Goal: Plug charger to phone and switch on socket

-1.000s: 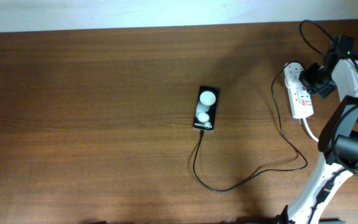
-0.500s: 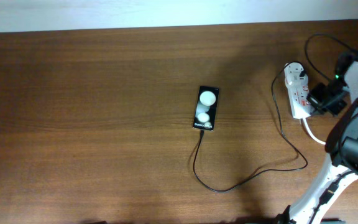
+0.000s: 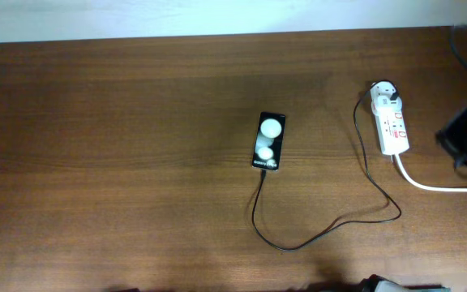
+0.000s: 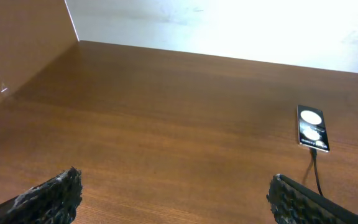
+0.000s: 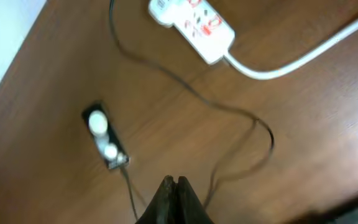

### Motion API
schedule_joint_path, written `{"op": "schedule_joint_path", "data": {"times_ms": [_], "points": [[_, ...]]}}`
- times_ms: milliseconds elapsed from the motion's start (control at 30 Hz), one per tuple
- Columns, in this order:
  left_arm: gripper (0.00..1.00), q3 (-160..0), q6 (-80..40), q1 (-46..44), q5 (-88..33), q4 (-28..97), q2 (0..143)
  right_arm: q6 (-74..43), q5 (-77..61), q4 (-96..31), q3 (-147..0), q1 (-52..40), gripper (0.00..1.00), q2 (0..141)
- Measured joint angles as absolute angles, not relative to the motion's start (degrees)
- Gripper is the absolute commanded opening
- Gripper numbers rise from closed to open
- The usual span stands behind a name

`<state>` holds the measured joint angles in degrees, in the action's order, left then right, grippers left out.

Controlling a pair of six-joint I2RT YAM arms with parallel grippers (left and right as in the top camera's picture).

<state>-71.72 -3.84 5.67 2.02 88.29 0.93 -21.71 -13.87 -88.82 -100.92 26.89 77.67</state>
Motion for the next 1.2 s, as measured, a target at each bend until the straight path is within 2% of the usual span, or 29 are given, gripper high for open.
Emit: {"op": "schedule_joint_path", "data": {"times_ms": [33,67,100,133,167,200,600,800,933,1033,1100,1200], "points": [[0.99,-71.7,-3.8,5.7,2.0,88.3,0.9,-21.4,-14.2,-90.4,-100.9,26.9,0.12,75.4],[0.99,-71.7,-3.8,5.7,2.0,88.3,0.9,-21.0,-14.5,-92.7,-100.9,26.9,0.27,71.9],[0.99,-71.7,-3.9,5.7,2.0,88.3,0.9,-20.7,-14.8,-95.8,-100.9,26.9,0.53,68.5],[0.99,-71.7,-3.8,5.7,2.0,88.3,0.9,-20.6,-14.9,-97.0,-100.9,26.9,0.63,66.0],[0.99,-71.7,-3.8,5.7,2.0,88.3,0.9,-20.6,-15.0,-97.0,-100.9,26.9,0.94,63.5],[0.99,-71.7,-3.9,5.7,2.0,88.3,0.9,-20.4,-15.0,-97.0,-100.9,26.9,0.99,61.5],[0.99,-71.7,-3.8,5.7,2.0,88.3,0.9,-20.3,-20.4,-97.0,-100.9,26.9,0.99,43.3],[0.99,-71.7,-3.8,5.7,2.0,88.3,0.9,-10.4,-22.5,-96.9,-100.4,26.8,0.99,42.2],[0.99,-71.7,-3.8,5.7,2.0,88.4,0.9,-7.3,-26.0,-96.8,-90.8,26.6,0.99,36.8],[0.99,-71.8,-3.8,5.7,2.0,88.3,0.8,-6.8,-28.6,-95.2,-76.8,26.5,0.99,29.2],[0.99,-71.8,-3.8,5.7,2.0,88.4,0.8,-6.8,-31.4,-89.9,-67.7,26.5,0.99,23.4],[0.99,-71.8,-3.8,5.7,2.0,88.3,0.8,-6.6,-38.4,-75.3,-53.5,24.0,0.99,13.3]]}}
